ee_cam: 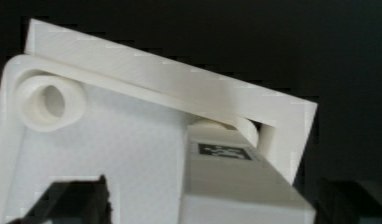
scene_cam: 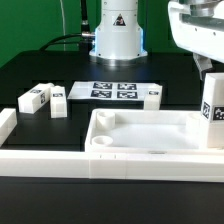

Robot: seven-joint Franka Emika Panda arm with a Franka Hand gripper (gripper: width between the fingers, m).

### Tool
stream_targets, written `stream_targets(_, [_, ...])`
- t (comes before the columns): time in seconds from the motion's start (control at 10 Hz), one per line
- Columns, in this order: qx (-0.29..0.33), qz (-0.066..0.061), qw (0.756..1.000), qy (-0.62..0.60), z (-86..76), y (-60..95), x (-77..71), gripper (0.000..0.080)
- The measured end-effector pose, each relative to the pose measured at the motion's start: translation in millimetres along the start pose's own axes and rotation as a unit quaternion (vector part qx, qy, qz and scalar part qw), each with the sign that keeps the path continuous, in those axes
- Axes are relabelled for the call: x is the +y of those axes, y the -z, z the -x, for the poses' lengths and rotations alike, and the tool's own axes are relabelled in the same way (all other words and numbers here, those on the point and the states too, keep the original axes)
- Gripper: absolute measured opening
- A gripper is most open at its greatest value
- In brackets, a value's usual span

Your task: Assemble desk

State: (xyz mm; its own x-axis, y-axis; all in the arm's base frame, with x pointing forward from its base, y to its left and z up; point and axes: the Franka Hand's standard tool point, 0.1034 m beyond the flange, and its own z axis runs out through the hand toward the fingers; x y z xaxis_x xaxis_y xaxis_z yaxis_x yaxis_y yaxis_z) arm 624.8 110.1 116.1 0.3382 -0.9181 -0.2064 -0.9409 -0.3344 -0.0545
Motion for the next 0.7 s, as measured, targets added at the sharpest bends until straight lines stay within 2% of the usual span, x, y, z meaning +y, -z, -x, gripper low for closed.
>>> stream_targets(0.1, [0.001,-0.003,0.999,0.039,-0.9,-0.7,-0.9,0.0626])
stream_targets(0.6, [0.001,-0.001,0.979,0.204,-1.0,-1.6,-0.1,0.0649])
stream_targets(0.7, [0.011,0.030,0.958,0.285,-2.5,-2.6,5.8,0.0649])
